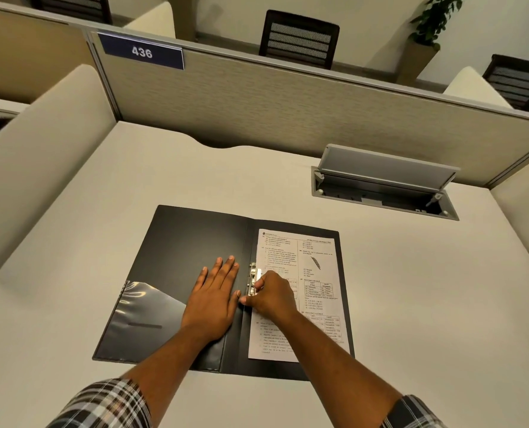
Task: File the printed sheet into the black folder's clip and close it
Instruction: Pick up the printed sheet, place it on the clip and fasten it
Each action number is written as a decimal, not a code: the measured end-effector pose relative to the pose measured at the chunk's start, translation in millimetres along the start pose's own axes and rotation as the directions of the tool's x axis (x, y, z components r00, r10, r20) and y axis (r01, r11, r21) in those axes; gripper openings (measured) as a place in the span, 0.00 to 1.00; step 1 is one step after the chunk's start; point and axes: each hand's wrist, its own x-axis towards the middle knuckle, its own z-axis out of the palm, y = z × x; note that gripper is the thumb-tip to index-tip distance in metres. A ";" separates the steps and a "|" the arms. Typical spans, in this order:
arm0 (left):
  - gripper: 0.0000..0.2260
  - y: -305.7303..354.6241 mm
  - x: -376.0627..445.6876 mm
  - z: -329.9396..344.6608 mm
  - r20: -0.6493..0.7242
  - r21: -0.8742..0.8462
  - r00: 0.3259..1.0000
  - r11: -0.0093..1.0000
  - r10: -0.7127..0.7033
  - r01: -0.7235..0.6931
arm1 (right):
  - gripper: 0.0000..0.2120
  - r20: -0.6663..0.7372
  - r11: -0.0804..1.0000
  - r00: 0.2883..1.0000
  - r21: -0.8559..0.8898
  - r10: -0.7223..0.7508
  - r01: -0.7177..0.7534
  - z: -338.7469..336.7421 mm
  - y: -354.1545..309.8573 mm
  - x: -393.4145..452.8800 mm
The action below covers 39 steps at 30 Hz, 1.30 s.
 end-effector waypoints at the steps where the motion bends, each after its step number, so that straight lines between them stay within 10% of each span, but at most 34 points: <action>1: 0.30 -0.1 0.2 0.5 0.001 0.001 1.000 1.000 -0.001 0.001 | 0.22 0.004 1.000 1.000 0.000 0.000 0.000 0.3 0.2 0.0; 29: 0.30 2.2 0.2 -2.1 0.014 0.010 1.000 1.000 -0.011 0.011 | 0.17 0.094 0.998 0.993 0.007 -0.065 0.065 -10.3 4.4 -0.2; 39: 0.31 5.7 2.6 -8.8 0.057 0.024 0.998 0.999 -0.029 0.027 | 0.11 -0.132 0.976 0.991 0.219 0.012 0.018 -43.9 45.7 -7.9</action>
